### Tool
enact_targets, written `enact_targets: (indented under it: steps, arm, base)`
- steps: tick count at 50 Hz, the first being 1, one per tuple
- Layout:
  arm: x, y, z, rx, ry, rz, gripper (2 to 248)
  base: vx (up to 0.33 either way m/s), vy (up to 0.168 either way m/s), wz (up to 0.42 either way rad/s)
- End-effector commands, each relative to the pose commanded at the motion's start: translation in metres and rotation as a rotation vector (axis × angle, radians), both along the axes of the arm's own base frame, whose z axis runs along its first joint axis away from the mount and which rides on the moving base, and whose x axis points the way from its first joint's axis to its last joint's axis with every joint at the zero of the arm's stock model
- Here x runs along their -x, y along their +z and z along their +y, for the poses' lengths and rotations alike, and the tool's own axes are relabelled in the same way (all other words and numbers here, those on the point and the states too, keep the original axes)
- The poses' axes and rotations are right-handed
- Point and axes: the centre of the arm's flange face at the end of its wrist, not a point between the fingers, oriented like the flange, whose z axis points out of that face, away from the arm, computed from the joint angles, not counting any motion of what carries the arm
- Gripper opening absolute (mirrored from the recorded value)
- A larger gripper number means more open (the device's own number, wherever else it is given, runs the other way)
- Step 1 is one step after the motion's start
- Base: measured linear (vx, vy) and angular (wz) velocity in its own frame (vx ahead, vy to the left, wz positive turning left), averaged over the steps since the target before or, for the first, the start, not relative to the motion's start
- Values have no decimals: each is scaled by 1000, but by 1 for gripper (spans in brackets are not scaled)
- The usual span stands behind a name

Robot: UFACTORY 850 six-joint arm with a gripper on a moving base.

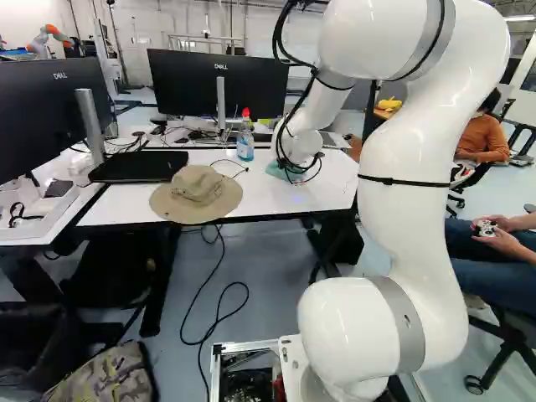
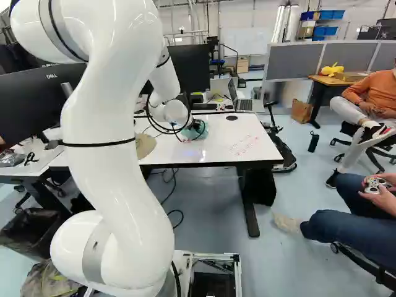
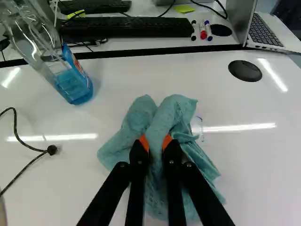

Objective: Clean the table with the green towel

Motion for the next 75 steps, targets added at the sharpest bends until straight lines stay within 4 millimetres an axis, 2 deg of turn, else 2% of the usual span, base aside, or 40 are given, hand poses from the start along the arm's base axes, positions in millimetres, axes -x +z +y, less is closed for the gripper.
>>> enact_targets:
  steps: [8, 21, 46, 75]
  arm:
    - [-11, -1, 4, 0, 7, -6, 47]
    - [-10, 0, 4, 0, 7, -1, 47]
    - [11, 19, 13, -2, 22, 113, 47]
    - [26, 52, 14, -1, 24, 91, 47]
  base:
    - [0, 0, 0]
    - [0, 0, 0]
    - [0, 0, 0]
    - [0, 0, 0]
